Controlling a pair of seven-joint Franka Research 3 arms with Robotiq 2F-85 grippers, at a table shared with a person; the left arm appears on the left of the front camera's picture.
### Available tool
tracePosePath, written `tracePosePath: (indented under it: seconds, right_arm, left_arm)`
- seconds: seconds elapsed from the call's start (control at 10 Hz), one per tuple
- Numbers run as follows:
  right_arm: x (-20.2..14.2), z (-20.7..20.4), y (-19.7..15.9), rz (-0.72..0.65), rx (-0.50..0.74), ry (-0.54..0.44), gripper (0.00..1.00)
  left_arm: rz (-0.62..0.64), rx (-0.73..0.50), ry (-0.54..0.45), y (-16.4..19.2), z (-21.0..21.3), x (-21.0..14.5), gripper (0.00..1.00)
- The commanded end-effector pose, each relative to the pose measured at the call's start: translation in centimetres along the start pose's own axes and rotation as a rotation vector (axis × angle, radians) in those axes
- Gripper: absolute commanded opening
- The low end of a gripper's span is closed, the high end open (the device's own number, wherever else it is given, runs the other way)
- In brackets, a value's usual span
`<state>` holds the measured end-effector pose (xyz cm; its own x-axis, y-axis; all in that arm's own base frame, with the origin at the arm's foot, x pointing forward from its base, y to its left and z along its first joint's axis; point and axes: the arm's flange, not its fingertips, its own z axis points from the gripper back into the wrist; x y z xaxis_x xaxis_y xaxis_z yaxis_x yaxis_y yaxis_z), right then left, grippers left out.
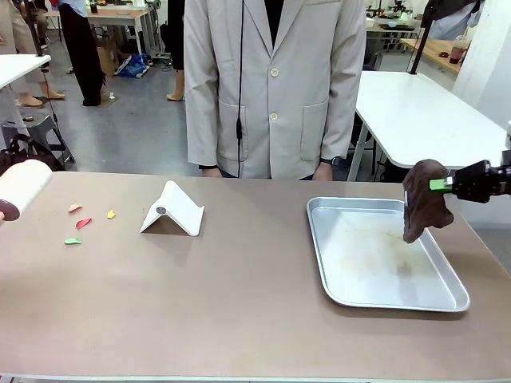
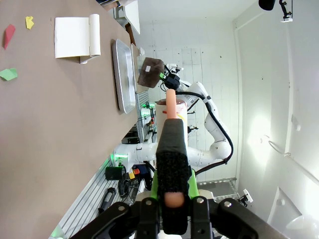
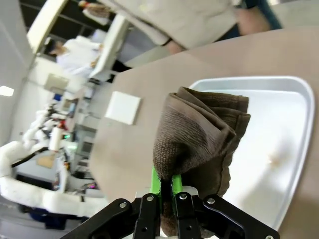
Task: Clean the surface of the table.
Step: If a person points to the right, clean the right side of the table with your right hand, and if they point to the left, clean the left side with your left hand.
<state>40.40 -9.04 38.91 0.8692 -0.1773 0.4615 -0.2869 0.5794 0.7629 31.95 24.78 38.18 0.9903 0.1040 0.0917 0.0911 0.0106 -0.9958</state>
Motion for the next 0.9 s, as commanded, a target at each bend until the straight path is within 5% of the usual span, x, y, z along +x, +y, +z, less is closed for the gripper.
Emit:
tracePosePath:
  seconds: [0.0,0.8]
  right_arm:
    - [0.4,-2.5,-1.7,0.039,-0.099,-0.017,0.09]
    - [1.0,-7.5,-7.3,0.083,-0.398,0.052,0.09]
  left_arm:
    - [-0.009,-0.013,0.006,-0.4,0.2,-0.3,0.0]
    - [-0.009,-0.013,0.006,-0.4,0.2,-0.3,0.0]
